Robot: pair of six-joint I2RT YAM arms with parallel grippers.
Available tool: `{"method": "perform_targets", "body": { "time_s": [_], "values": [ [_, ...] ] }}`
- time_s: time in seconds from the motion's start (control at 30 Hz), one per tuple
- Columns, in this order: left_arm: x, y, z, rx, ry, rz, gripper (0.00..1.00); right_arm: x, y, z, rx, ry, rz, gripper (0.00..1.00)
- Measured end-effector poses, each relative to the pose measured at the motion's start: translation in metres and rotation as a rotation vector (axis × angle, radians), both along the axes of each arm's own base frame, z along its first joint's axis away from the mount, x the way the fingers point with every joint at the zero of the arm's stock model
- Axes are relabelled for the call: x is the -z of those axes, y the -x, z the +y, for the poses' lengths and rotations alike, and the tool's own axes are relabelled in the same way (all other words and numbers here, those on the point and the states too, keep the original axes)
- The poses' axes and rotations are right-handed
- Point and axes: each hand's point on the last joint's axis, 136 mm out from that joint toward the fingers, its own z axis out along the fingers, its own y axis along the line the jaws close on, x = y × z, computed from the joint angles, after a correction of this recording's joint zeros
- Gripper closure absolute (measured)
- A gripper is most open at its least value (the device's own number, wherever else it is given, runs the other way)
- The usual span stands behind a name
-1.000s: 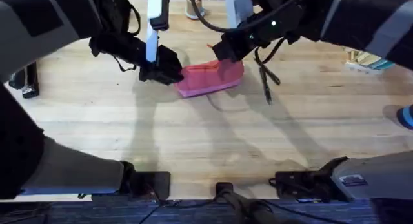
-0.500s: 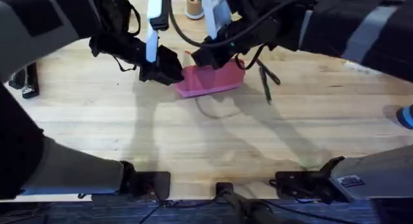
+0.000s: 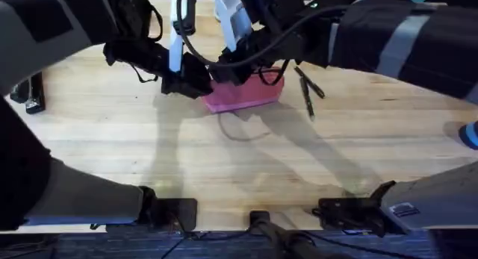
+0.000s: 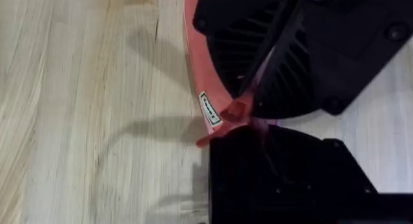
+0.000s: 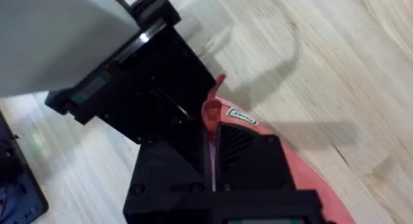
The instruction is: Unzip the bag, pick up the pens from the table one at a time and place them inside, then zip the bag closed.
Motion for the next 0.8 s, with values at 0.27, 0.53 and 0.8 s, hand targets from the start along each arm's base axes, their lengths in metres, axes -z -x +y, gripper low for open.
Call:
{"method": "perform_targets", "body": {
  "time_s": [0.27,0.53,0.8],
  "values": [
    [0.0,0.0,0.0,0.0,0.0,0.0,0.958,-0.002,0.0,0.006,0.004,-0.017,-0.002,0.968],
    [0.0,0.0,0.0,0.0,0.001,-0.002,0.958,-0.009,0.008,-0.003,0.008,-0.019,0.034,0.587],
    [0.0,-0.001,0.0,0.001,0.001,-0.004,0.958,-0.028,0.003,-0.057,0.118,0.007,0.083,0.006]
  ]
}}
